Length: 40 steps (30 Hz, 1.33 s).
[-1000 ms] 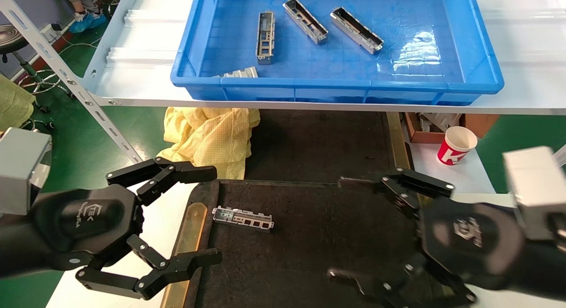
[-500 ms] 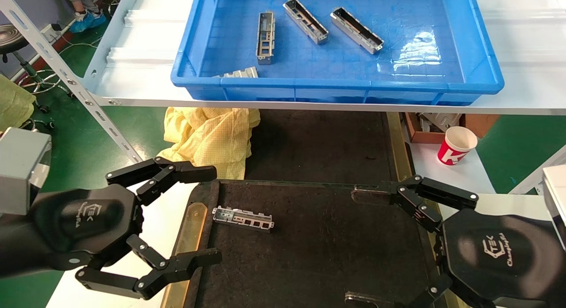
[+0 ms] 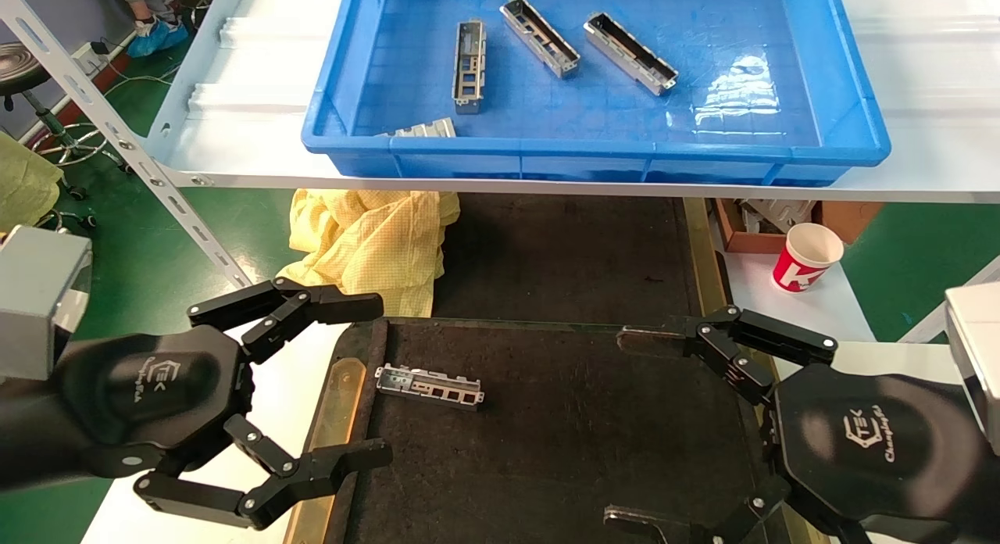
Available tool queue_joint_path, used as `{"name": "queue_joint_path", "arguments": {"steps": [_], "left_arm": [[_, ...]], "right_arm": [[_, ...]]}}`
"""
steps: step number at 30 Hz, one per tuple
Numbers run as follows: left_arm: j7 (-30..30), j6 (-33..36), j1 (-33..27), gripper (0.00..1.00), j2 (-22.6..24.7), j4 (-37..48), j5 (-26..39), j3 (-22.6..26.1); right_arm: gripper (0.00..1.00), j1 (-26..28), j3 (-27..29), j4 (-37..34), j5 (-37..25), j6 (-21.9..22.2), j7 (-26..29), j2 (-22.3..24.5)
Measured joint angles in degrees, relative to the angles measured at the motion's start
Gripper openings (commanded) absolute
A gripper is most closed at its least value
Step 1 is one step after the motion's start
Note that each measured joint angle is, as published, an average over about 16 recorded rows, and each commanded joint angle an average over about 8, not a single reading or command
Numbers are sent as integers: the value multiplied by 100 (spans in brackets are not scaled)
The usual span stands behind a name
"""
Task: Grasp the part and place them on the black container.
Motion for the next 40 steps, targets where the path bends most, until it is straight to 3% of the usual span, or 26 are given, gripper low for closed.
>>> {"name": "queue_joint_path", "arguments": {"steps": [40], "left_arm": [[0,0,0,100,0,0,-2,0]], "right_arm": [[100,21,-39,-37,0,18,-12,-27]]}}
